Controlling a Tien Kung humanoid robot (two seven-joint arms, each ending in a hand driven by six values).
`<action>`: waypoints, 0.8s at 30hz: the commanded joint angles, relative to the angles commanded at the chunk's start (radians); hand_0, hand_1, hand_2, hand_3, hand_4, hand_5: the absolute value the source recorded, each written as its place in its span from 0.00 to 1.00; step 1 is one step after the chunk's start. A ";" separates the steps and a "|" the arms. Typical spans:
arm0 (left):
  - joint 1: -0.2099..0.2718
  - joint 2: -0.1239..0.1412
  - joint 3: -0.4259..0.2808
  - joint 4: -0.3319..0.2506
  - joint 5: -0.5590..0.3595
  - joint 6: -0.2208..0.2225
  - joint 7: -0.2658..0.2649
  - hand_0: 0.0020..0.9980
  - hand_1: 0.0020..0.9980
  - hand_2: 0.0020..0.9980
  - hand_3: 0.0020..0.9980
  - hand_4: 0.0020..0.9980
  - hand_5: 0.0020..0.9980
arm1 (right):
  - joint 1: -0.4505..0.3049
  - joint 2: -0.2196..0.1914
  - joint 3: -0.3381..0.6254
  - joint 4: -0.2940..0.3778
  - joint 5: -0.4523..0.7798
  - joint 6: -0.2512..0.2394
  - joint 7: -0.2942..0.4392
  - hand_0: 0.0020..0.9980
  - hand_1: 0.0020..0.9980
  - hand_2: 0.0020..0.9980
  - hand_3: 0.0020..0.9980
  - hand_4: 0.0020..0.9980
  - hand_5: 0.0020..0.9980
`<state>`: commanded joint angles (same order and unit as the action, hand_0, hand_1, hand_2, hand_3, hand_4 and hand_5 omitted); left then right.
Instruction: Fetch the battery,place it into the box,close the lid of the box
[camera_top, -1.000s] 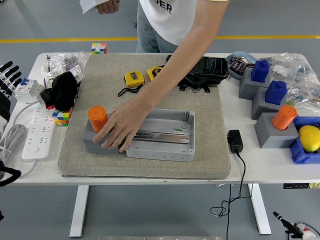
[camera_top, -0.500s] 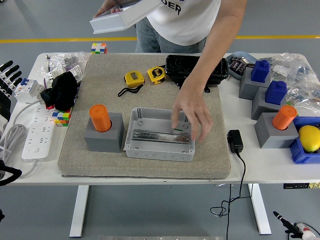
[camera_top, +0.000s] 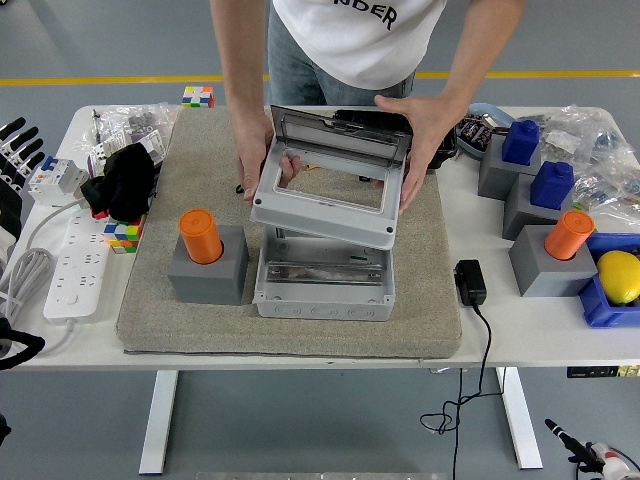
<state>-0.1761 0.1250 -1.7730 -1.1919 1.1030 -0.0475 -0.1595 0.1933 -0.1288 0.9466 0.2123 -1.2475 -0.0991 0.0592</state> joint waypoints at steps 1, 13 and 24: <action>0.000 0.000 -0.001 0.000 0.000 0.000 0.000 0.83 0.82 0.78 0.77 1.00 1.00 | 0.000 0.000 -0.001 0.000 0.001 0.000 0.000 0.90 0.88 0.82 0.86 1.00 1.00; -0.002 -0.001 0.001 0.001 0.000 0.002 0.001 0.83 0.82 0.78 0.77 1.00 1.00 | 0.006 -0.005 -0.003 0.000 0.001 0.001 0.000 0.90 0.88 0.82 0.86 1.00 1.00; -0.002 0.001 0.007 0.003 -0.001 0.003 0.001 0.83 0.82 0.78 0.77 1.00 1.00 | 0.006 -0.007 -0.014 0.000 0.006 0.001 0.001 0.90 0.88 0.82 0.86 1.00 1.00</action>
<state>-0.1779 0.1260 -1.7657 -1.1890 1.1025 -0.0447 -0.1580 0.1994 -0.1362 0.9330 0.2125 -1.2410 -0.0981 0.0600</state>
